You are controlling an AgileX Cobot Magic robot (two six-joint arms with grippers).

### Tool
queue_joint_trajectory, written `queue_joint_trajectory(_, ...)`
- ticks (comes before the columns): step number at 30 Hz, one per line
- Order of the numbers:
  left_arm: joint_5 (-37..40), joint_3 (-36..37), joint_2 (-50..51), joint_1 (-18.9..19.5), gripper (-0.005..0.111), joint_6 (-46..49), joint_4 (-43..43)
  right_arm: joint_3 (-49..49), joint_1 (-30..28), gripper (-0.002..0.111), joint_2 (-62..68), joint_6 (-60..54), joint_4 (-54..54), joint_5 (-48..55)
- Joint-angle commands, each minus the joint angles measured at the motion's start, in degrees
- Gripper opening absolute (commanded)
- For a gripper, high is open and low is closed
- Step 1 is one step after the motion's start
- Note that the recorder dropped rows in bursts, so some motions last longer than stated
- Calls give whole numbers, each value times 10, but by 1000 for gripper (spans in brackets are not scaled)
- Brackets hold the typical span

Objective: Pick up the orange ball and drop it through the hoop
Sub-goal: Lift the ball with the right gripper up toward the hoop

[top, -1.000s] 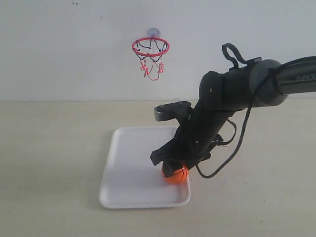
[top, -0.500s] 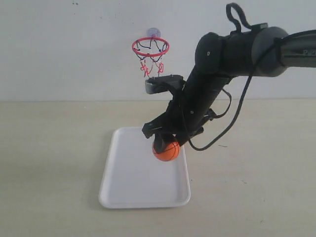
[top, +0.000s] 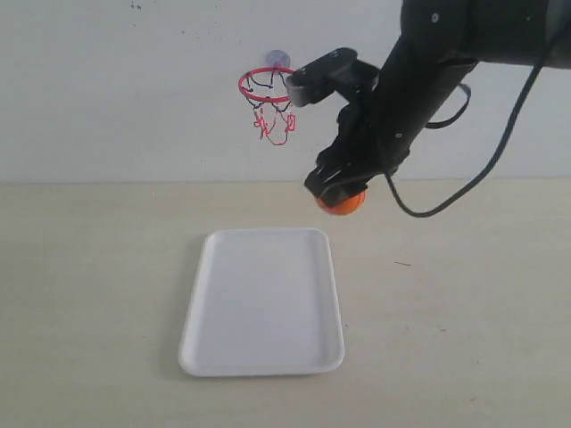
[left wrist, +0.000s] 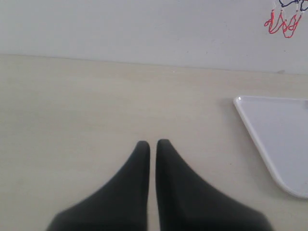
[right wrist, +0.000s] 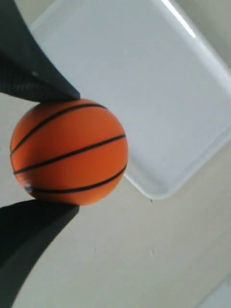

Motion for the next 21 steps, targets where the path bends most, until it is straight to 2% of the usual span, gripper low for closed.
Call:
queue_joint_trajectory(1, -6, 2, -1, 1, 4, -4, -2, -8, -45, 0, -18, 23, -1, -33)
queue_joint_trajectory(6, -6, 2, -1, 1, 4, -4, -2, -8, -95, 0, -18, 73, 13, -51)
queue_joint_trajectory(9, -6, 2, -1, 1, 4, -4, -2, -8, -124, 0, -18, 68, 112, -52)
queue_joint_trajectory(11, -6, 2, -1, 1, 4, -4, -2, -8, -139, 0, -17, 5, 246, -52)
queue_joint_trajectory(13, -6, 2, -1, 1, 4, -4, -2, -8, -149, 0, -16, -108, 388, -49)
queue_joint_trajectory(15, -6, 2, -1, 1, 4, -4, -2, -8, -152, 0, -16, -204, 483, -54)
queue_joint_trajectory(21, -6, 2, -1, 1, 4, -4, -2, -8, -152, 0, -10, -382, 622, -112)
